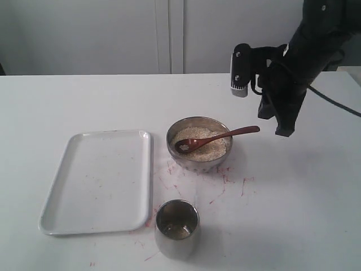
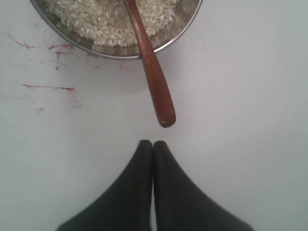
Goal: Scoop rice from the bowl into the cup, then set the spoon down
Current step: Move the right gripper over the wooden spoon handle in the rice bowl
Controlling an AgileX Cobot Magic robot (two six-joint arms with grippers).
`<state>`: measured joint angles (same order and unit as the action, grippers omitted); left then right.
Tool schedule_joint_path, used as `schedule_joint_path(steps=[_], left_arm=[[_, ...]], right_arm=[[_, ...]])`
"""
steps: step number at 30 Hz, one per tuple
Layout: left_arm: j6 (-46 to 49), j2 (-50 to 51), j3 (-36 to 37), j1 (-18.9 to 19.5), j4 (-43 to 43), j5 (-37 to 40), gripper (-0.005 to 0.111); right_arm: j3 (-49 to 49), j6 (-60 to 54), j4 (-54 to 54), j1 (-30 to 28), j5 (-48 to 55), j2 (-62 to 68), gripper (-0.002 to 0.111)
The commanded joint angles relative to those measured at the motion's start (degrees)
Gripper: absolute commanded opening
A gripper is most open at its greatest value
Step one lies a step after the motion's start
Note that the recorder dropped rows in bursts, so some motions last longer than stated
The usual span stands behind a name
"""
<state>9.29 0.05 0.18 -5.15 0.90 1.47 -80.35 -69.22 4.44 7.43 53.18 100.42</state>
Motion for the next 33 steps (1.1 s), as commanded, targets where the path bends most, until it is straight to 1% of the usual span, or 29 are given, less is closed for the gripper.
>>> schedule_joint_path(steps=[1,5,10,14,17,21,25,27,29,32,33], left_arm=[[-0.08,-0.05,-0.18,-0.16,-0.39,-0.35,0.014],[-0.08,-0.05,-0.18,-0.16,-0.39,-0.35,0.014],[-0.08,-0.05,-0.18,-0.16,-0.39,-0.35,0.014],[-0.08,-0.05,-0.18,-0.16,-0.39,-0.35,0.014],[-0.08,-0.05,-0.18,-0.16,-0.39,-0.35,0.014],[-0.08,-0.05,-0.18,-0.16,-0.39,-0.35,0.014],[-0.08,-0.05,-0.18,-0.16,-0.39,-0.35,0.014],[-0.08,-0.05,-0.18,-0.16,-0.39,-0.35,0.014],[-0.08,-0.05,-0.18,-0.16,-0.39,-0.35,0.014],[-0.08,-0.05,-0.18,-0.16,-0.39,-0.35,0.014],[-0.08,-0.05,-0.18,-0.16,-0.39,-0.35,0.014]], right_arm=[[-0.11,-5.73,4.95,-1.76,-3.88,0.96,0.0],[-0.11,-7.88,4.95,-1.76,-3.75,3.22,0.0],[-0.11,-13.75,5.46,-1.76,-2.09,4.88,0.0],[-0.11,-23.45,6.29,-1.76,-0.55,4.88,0.0],[-0.11,-28.57,6.42,-1.76,-0.79,4.88,0.0],[-0.11,-29.76,6.63,-1.76,-3.08,5.06,0.0],[-0.11,-29.53,11.98,-1.76,-5.71,5.0,0.0],[-0.11,-29.53,12.57,-1.76,-7.23,5.0,0.0],[-0.11,-29.53,12.83,-1.76,-8.27,5.1,0.003],[-0.11,-29.53,12.73,-1.76,-8.54,5.6,0.016],[-0.11,-29.53,12.5,-1.76,-8.54,5.73,0.024]])
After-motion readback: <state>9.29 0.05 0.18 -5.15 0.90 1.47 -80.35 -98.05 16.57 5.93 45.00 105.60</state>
